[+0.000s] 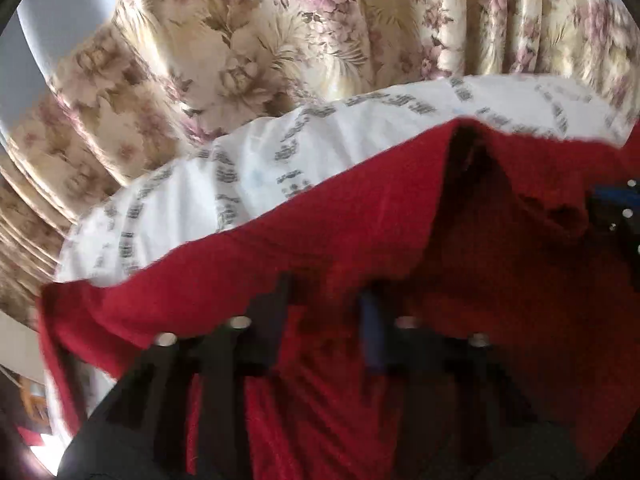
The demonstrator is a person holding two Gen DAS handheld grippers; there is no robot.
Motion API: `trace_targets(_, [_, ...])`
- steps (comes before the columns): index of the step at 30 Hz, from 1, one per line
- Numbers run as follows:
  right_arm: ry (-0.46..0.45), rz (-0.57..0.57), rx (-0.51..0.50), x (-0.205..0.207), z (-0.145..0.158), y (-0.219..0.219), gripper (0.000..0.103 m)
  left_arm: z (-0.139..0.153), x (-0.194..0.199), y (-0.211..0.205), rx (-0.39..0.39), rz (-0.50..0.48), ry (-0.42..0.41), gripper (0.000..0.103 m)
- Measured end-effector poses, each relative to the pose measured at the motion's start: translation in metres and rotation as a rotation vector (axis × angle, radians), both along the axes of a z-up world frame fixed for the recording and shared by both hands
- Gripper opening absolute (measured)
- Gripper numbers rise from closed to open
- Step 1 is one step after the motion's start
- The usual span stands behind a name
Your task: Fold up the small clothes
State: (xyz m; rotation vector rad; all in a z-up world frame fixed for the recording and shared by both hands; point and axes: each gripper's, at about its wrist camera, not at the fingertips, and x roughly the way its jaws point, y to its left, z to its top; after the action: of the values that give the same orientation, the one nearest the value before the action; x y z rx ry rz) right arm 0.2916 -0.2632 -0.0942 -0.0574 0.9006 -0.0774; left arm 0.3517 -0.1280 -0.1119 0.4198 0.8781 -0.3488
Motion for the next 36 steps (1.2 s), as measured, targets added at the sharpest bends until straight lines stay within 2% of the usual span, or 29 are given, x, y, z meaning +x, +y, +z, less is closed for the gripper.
trace_targets(1, [-0.01,-0.003,0.002,0.002,0.004,-0.003,0.005,0.004,0.0,-0.002,0.013,0.007,-0.028,0.011])
trace_targets(3, [-0.046,-0.021,-0.002,0.005,0.015,-0.01,0.005,0.015,0.003,-0.002,0.009,0.02,-0.082,0.011])
trace_targets(7, [-0.102,-0.07,0.025,0.021,0.03,-0.033,0.005,0.035,0.028,0.001,-0.015,0.066,-0.133,0.011])
trace_targets(13, [-0.081,-0.111,0.016,0.076,0.023,-0.054,0.005,0.027,0.077,-0.012,0.03,0.077,-0.157,0.013])
trace_targets(15, [-0.073,-0.146,0.001,0.093,0.02,-0.058,0.007,0.018,0.097,-0.016,0.042,0.089,-0.138,0.027])
trace_targets(17, [-0.058,-0.198,-0.012,0.106,0.015,-0.064,0.021,0.016,0.114,-0.013,0.035,0.142,-0.137,0.082])
trace_targets(18, [-0.058,-0.236,-0.028,0.109,0.015,-0.067,0.039,0.019,0.121,-0.006,0.022,0.181,-0.148,0.09])
trace_targets(19, [-0.066,-0.261,-0.038,0.109,0.016,-0.07,0.046,0.023,0.123,0.001,0.0,0.195,-0.141,0.096])
trace_targets(20, [-0.084,-0.286,-0.042,0.105,0.022,-0.073,0.046,0.028,0.123,0.008,-0.032,0.191,-0.126,0.096])
trace_targets(21, [-0.098,-0.299,-0.042,0.1,0.026,-0.076,0.051,0.036,0.118,0.017,-0.063,0.173,-0.121,0.097])
trace_targets(24, [-0.166,-0.35,-0.047,0.07,0.048,-0.087,0.066,0.053,0.086,0.04,-0.062,0.112,-0.184,0.1])
trace_targets(27, [-0.221,-0.416,-0.087,0.035,0.07,-0.103,0.071,0.058,0.058,0.072,-0.095,0.074,-0.177,0.1])
trace_targets(30, [-0.231,-0.446,-0.061,0.005,0.084,-0.109,0.073,0.056,0.055,0.097,-0.154,0.086,-0.148,0.1])
trace_targets(33, [-0.241,-0.392,-0.032,-0.003,0.088,-0.098,0.078,0.053,0.063,0.096,-0.191,0.062,-0.146,0.1])
trace_targets(36, [-0.162,-0.239,0.041,0.02,0.072,-0.075,0.078,0.045,0.075,0.075,-0.125,0.026,-0.148,0.1])
